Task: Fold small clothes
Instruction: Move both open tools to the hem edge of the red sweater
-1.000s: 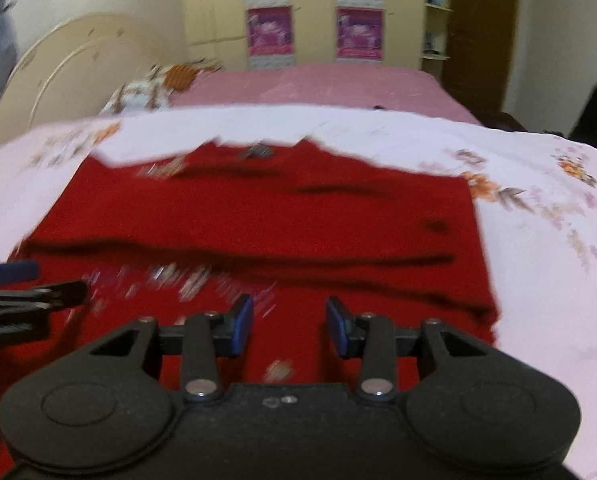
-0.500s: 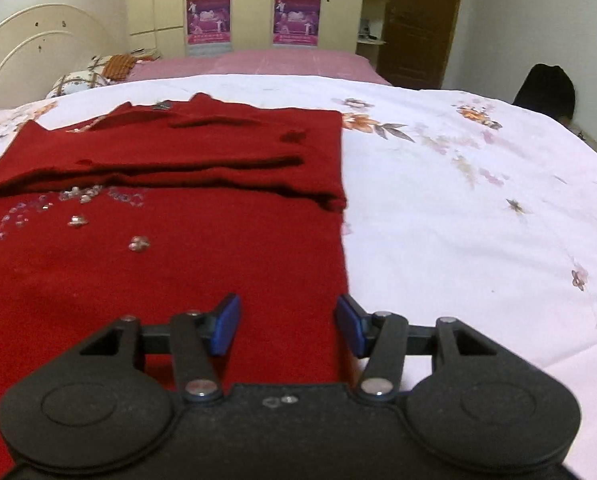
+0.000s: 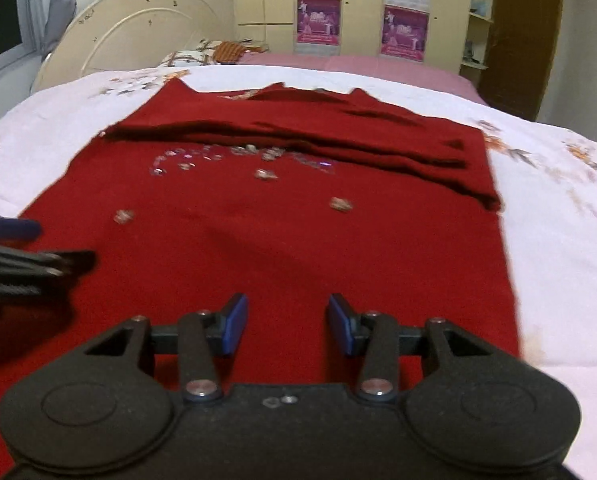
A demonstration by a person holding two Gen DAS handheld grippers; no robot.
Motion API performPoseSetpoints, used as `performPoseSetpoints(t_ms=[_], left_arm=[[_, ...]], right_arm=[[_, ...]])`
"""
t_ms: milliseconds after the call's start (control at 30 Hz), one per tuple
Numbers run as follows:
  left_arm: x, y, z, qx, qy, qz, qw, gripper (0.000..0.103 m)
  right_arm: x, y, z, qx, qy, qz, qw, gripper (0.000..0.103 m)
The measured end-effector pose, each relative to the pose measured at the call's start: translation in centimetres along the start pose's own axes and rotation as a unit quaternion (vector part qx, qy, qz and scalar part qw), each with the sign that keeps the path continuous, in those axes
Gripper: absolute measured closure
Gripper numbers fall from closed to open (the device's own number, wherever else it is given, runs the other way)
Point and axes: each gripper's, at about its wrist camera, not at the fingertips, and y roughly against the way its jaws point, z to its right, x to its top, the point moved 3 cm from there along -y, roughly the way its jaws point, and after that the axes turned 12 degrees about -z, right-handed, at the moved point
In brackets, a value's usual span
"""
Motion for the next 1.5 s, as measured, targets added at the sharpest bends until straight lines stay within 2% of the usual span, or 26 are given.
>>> performPoseSetpoints(t_ms=[133, 233, 400, 500, 567, 633, 933, 967, 1000, 1033, 1133, 1433, 1500], left_arm=[[-1.5, 0.8, -1.0, 0.001, -0.005, 0.006, 1.0000, 0.017], [-2.1, 1.6, -1.5, -0.005, -0.003, 0.009, 0.9999, 0.017], [-3.9, 5.1, -1.5, -0.039, 0.000, 0.032, 0.9987, 0.017], [-5.1, 5.2, -0.9, -0.048, -0.016, 0.025, 0.9984, 0.017], [-6.1, 4.5, -0.9, -0.053, -0.017, 0.002, 0.9985, 0.017], [-7.2, 4.4, -1.1, -0.052, -0.022, 0.009, 0.9984, 0.017], [-8.5, 5.6, -1.5, -0.044, -0.036, 0.011, 0.9983, 0.017], [-8.7, 5.5, -1.5, -0.042, -0.038, 0.011, 0.9983, 0.012], [-8.8, 5.3, -1.6, -0.036, -0.037, 0.010, 0.9986, 0.000], [-8.9, 5.2, -1.8, -0.027, -0.031, 0.008, 0.9991, 0.000], [-9.1, 5.1, -2.5, -0.040, -0.016, -0.002, 0.9991, 0.000], [-9.8, 5.9, -2.7, -0.053, -0.030, -0.002, 0.9982, 0.000], [-9.9, 5.9, -2.8, -0.058, -0.027, -0.004, 0.9980, 0.000]], right_arm=[[-1.6, 0.9, 2.0, -0.022, -0.038, -0.001, 0.999, 0.060], [-2.8, 1.9, 1.5, -0.040, -0.048, -0.001, 0.998, 0.059], [-4.4, 4.1, -1.5, 0.003, -0.069, -0.001, 0.998, 0.057], [-5.4, 4.9, -3.8, 0.017, -0.065, -0.003, 0.998, 0.057], [-6.1, 4.9, -4.9, 0.010, -0.051, -0.013, 0.999, 0.057], [-7.1, 4.8, -5.3, -0.004, -0.042, -0.020, 0.999, 0.057], [-9.1, 7.0, -3.8, -0.040, -0.068, -0.017, 0.997, 0.053], [-9.4, 7.1, -3.8, -0.039, -0.073, -0.018, 0.996, 0.049], [-9.7, 6.9, -3.7, -0.040, -0.079, -0.023, 0.996, 0.048], [-10.1, 6.8, -3.7, -0.043, -0.081, -0.027, 0.995, 0.048], [-10.5, 7.2, -3.7, -0.051, -0.084, -0.026, 0.995, 0.047], [-11.2, 8.8, -2.6, -0.070, -0.114, -0.017, 0.991, 0.047], [-11.4, 9.0, -2.3, -0.076, -0.119, -0.018, 0.990, 0.043]])
